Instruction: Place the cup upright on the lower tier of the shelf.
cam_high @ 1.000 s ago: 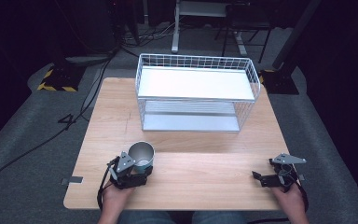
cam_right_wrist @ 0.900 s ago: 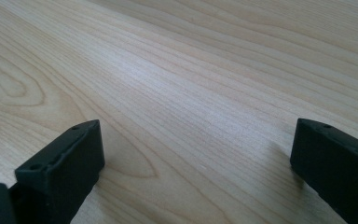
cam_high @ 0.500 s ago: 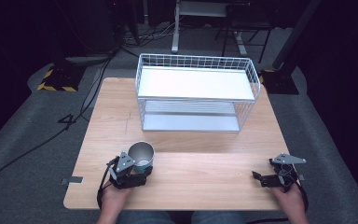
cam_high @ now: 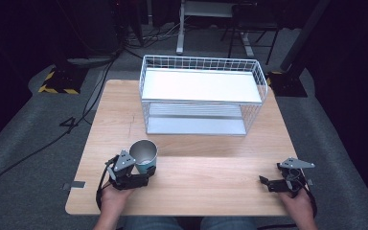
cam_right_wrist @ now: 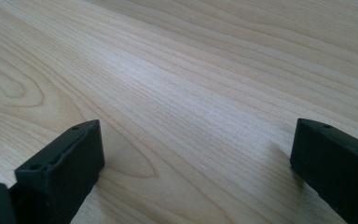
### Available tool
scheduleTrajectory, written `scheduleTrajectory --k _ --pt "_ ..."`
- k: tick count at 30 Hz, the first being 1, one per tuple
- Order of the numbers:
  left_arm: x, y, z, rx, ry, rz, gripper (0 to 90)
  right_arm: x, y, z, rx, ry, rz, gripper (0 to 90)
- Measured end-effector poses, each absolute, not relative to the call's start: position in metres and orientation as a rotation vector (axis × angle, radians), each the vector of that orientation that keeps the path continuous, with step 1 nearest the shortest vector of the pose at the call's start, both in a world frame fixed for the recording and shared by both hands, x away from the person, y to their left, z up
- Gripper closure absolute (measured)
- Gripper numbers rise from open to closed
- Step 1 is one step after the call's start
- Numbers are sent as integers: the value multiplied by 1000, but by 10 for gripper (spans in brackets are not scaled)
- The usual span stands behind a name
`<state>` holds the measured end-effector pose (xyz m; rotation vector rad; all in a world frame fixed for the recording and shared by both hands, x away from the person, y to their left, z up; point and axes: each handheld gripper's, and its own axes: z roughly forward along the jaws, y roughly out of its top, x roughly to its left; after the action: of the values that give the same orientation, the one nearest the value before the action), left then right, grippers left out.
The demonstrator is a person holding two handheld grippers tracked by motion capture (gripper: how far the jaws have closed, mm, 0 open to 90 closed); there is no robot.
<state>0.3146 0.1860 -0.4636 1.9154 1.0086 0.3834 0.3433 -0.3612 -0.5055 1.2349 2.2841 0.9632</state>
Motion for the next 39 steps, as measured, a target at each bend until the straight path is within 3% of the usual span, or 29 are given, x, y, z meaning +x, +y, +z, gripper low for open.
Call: scheduleTrajectory --k 17,39 --pt "349 145 -435 1920 946 356 229 344 -361 -506 1247 2273 961 30" --pt "405 102 -432 1891 960 420 229 345 -360 -506 1259 2264 954 31"
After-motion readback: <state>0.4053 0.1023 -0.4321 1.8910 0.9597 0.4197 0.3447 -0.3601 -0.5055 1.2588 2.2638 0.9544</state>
